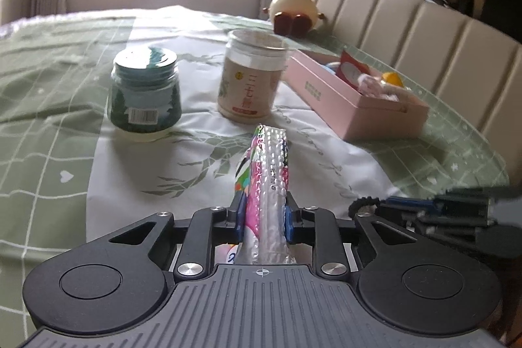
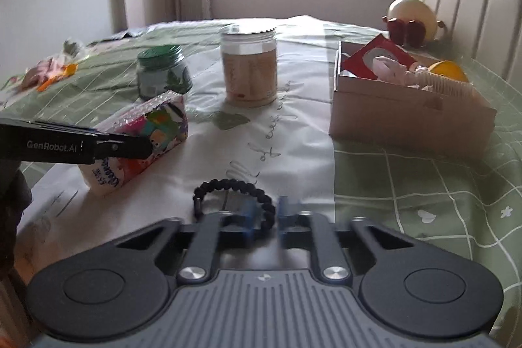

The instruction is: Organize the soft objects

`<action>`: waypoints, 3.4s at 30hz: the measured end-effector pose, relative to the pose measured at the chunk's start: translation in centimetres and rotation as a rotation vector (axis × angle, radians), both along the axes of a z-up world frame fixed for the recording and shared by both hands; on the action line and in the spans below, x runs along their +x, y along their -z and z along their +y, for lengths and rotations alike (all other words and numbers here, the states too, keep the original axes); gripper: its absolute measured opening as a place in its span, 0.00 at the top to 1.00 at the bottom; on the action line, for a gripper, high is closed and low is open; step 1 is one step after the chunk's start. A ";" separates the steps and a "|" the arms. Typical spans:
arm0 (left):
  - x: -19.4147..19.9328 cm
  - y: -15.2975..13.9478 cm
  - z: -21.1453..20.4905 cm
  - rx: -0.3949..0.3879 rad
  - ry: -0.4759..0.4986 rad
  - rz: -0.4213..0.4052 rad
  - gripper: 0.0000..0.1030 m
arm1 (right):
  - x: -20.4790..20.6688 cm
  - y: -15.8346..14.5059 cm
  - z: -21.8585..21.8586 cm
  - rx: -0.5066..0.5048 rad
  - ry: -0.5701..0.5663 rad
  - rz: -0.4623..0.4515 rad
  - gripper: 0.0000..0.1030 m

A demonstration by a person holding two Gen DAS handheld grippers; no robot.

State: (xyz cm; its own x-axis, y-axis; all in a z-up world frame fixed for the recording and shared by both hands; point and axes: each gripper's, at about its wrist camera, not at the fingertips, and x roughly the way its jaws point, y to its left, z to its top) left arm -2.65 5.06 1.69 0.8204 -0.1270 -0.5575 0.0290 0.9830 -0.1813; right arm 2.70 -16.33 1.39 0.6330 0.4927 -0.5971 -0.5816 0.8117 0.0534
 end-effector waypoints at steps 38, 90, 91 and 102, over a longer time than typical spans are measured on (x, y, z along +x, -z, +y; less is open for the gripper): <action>21.7 -8.7 -5.9 -0.077 0.117 -0.121 0.75 | 28.2 -6.2 -9.6 0.115 0.383 0.151 0.58; 0.8 2.3 -10.7 0.199 -0.120 -0.085 0.75 | -0.4 3.2 -5.0 0.131 0.240 -0.126 0.21; 0.8 2.3 -10.7 0.200 -0.120 -0.085 0.75 | -0.4 3.2 -5.0 0.131 0.240 -0.126 0.21; 0.8 2.3 -10.6 0.200 -0.120 -0.085 0.75 | -0.4 3.2 -5.0 0.131 0.240 -0.126 0.21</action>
